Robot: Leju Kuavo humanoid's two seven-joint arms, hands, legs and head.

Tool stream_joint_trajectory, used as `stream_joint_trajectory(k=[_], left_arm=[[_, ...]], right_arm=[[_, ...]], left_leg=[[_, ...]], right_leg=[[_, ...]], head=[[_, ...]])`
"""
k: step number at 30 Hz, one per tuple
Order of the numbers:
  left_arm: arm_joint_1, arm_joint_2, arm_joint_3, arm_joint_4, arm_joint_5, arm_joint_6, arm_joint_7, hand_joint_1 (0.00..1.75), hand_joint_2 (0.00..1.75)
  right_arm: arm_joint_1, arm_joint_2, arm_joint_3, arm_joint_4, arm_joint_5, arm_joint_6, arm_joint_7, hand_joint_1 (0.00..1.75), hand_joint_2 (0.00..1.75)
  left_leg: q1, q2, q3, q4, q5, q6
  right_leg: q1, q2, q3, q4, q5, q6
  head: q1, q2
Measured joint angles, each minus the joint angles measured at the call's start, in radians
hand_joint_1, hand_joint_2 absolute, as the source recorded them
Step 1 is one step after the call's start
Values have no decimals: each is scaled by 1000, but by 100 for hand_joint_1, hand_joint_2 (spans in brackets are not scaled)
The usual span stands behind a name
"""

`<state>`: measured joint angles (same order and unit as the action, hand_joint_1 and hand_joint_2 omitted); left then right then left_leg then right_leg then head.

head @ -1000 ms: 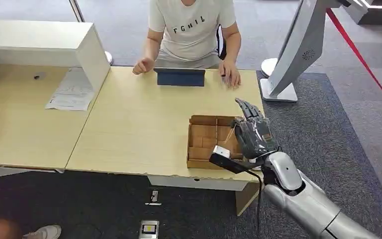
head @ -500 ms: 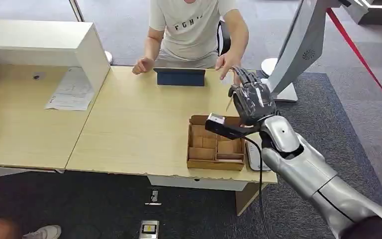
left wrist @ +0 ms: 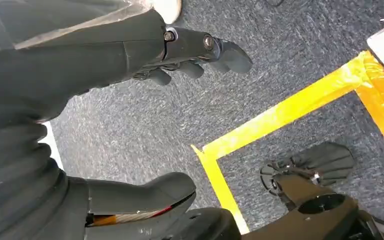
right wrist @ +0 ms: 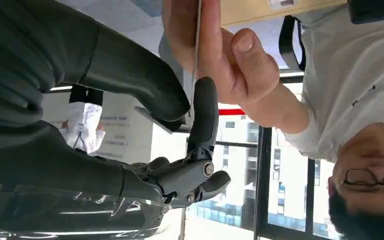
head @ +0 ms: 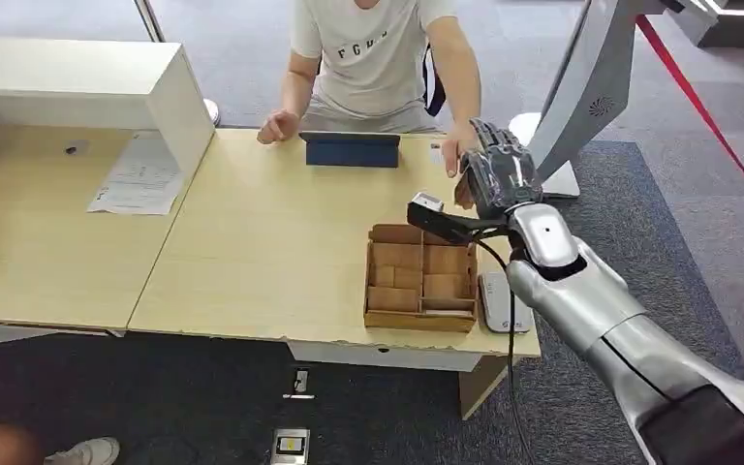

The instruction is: Pass the card to the sensor for recognition and then transmit it.

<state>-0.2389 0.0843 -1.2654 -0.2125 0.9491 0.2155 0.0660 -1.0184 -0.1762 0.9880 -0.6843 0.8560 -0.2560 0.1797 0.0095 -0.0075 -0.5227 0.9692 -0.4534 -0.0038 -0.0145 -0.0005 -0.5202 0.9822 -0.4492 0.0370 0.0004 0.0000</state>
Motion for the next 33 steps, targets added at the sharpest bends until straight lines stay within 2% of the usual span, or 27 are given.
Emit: stream_joint_trajectory(k=[5, 6, 7, 8, 9, 13, 16, 26, 33], left_arm=[[0, 0, -1, 0, 3, 3, 4, 0, 175], [0, 0, -1, 0, 3, 3, 4, 0, 175], [0, 0, -1, 0, 3, 4, 4, 0, 175], [0, 0, -1, 0, 3, 6, 4, 0, 175], [0, -1, -1, 0, 3, 6, 3, 0, 175], [0, -1, -1, 0, 2, 8, 1, 0, 175], [0, -1, -1, 0, 0, 9, 1, 0, 175], [0, -1, -1, 0, 3, 9, -4, 0, 175], [4, -1, -1, 0, 12, 8, -9, 0, 175]], right_arm=[[-11, 15, -2, 48, 10, -2, -4, 175, 175], [-13, 18, -2, 57, 11, -2, -6, 141, 175], [-14, 19, -2, 63, 12, -3, -6, 141, 175], [-15, 22, -2, 70, 14, -5, -7, 0, 175], [-17, 23, -2, 76, 16, -6, -7, 0, 0], [-18, 26, -3, 96, 27, -24, -11, 0, 0], [-19, 27, -2, 111, 33, 27, -9, 0, 0], [-19, 23, -3, 144, 33, -5, -15, 0, 0], [-35, -26, -5, 153, 89, -2, 52, 0, 0]], left_leg=[[0, 0, 0, 0, 0, 0], [0, 0, 0, 0, 0, 0], [0, 0, 0, 0, 0, 0], [0, 0, 0, 0, 0, 0], [0, 0, 0, 0, 0, 0], [0, 0, 0, 0, 0, 0], [0, 0, 0, 0, 0, 0], [0, 0, 0, 0, 0, 0], [0, 0, -1, 1, 0, 0]], right_leg=[[0, 0, 0, 0, 0, 0], [0, 0, 0, 0, 0, 0], [0, 0, 0, 0, 0, 0], [0, 0, 0, 0, 0, 0], [0, 0, 0, 0, 0, 0], [0, 0, 0, 0, 0, 0], [0, 0, 0, 0, 0, 0], [0, 0, -1, 0, 0, 0], [0, 0, -1, 0, 0, 0]], head=[[0, 0], [0, 0], [0, 0], [0, 0], [0, 0], [0, 0], [0, 0], [0, 0], [0, 0]])
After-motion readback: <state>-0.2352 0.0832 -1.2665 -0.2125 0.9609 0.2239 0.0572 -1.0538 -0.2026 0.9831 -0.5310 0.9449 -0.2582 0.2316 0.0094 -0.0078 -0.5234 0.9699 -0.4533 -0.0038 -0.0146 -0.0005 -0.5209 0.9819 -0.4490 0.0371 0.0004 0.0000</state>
